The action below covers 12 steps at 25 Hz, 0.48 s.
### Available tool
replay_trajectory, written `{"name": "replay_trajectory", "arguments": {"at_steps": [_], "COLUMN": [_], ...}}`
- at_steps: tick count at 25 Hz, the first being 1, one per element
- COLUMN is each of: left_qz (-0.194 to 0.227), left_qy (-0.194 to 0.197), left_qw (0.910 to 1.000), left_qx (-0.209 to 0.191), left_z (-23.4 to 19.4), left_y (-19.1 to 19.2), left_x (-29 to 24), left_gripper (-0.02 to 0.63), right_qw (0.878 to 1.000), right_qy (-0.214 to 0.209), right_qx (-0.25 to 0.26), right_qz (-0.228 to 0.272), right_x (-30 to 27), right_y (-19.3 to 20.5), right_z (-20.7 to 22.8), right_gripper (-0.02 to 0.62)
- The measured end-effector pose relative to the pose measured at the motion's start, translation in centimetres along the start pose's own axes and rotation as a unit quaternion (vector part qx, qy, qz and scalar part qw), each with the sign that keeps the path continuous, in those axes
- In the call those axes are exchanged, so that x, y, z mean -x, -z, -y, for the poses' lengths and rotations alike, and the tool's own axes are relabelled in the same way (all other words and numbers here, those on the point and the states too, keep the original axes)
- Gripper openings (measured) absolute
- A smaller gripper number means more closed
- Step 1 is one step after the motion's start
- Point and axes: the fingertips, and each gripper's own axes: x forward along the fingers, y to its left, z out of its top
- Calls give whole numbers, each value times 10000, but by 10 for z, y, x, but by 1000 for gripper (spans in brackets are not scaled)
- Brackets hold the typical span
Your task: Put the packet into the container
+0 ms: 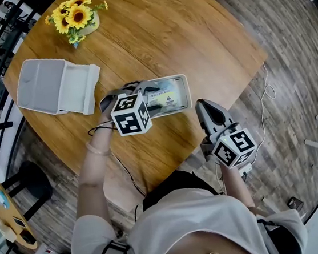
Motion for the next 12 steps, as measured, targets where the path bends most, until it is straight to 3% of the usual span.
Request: {"name": "replay_trajectory", "arguments": {"at_steps": [9, 12], "left_qz": [172, 409], "left_qy": [159, 203], "left_qw": [9997, 9988], "left_qx": [44, 186], "left_z": [7, 8], "left_y": [-2, -9], "left_x": [4, 14], "left_gripper": [354, 382], "right_qw": [10000, 10000], "right_qy": [7, 6], "right_qx": [-18, -20], "right_qz": [-41, -43], "right_x": [-5, -6], "right_y": [5, 5], "right_z": [1, 2], "right_gripper": [11, 11]}}
